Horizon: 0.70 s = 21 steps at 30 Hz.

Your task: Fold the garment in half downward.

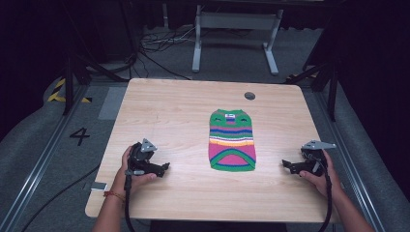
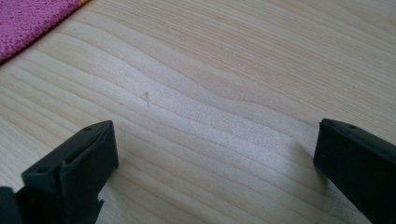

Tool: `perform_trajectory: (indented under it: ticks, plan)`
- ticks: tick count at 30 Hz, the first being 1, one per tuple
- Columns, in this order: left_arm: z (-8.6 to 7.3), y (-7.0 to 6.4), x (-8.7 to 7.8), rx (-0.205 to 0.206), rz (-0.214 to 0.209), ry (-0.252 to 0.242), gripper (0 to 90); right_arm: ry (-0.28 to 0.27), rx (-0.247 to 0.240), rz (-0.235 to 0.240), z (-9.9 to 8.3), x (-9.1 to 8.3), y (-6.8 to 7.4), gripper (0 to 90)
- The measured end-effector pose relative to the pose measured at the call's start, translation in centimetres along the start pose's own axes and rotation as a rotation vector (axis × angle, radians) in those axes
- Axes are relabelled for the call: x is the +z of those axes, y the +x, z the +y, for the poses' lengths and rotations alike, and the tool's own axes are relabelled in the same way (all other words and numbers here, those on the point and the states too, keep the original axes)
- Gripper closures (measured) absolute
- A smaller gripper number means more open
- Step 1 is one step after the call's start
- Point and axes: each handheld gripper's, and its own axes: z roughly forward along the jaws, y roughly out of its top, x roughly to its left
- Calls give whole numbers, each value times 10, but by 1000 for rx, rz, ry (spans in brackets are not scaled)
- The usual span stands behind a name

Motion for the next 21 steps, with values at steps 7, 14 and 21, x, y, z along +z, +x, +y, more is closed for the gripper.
perform_trajectory:
  ticks: [7, 14, 21]
  plan:
    - [0, 0, 0, 2, -2, -1, 2, 0, 1, -1, 0, 0, 0, 2]
    - [0, 0, 0, 3, -5, 2, 4, 3, -10, 8, 0, 0, -1, 4]
    - [6, 3, -2, 15, 4, -18, 173, 11, -40, 42, 4, -4, -2, 173]
